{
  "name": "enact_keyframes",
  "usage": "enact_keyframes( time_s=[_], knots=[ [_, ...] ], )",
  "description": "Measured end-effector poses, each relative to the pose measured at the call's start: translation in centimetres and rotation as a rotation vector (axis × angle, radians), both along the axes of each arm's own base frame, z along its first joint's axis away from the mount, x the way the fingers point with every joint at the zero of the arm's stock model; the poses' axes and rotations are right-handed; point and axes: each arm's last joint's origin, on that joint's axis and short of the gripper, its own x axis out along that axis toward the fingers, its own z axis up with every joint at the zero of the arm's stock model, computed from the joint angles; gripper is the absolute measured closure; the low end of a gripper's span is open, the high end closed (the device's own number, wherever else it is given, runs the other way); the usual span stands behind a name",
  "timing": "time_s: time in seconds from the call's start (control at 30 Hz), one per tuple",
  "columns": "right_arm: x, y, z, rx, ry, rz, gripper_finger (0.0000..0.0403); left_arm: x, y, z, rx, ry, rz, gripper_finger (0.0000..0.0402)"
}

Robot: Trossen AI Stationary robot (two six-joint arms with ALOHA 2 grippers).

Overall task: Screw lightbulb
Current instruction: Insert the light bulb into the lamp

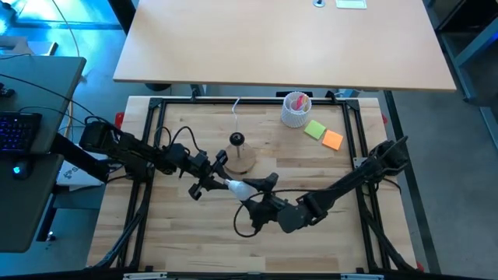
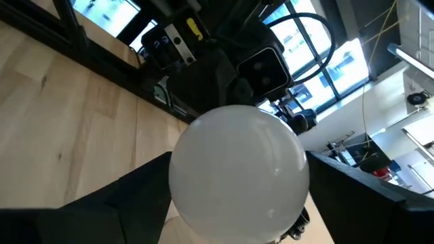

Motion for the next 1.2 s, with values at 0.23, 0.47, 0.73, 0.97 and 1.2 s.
enact_keyframes(
  time_s=[0.23,0.47,0.73,0.97,1.2],
  knots=[
    [0.0,0.1,0.0,0.013,-0.004,0.015,0.0129,0.0,-0.1,0.0,-0.004,0.007,-0.011,0.0297],
    [0.0,0.1,0.1,0.022,-0.011,0.023,0.0156,0.1,0.1,-0.3,-0.082,0.081,-0.041,0.0257],
    [-1.9,0.3,2.8,0.048,-0.061,-0.001,0.0159,0.0,3.0,-1.4,-0.098,0.250,-0.184,0.0194],
    [-4.9,-1.4,7.5,0.138,-0.159,-0.051,0.0159,-0.1,5.1,-3.0,-0.020,0.358,-0.106,0.0195],
    [-6.0,-5.4,6.7,0.351,-0.120,-0.123,0.0160,-0.6,6.0,-5.0,0.142,0.527,0.126,0.0197]
  ],
)
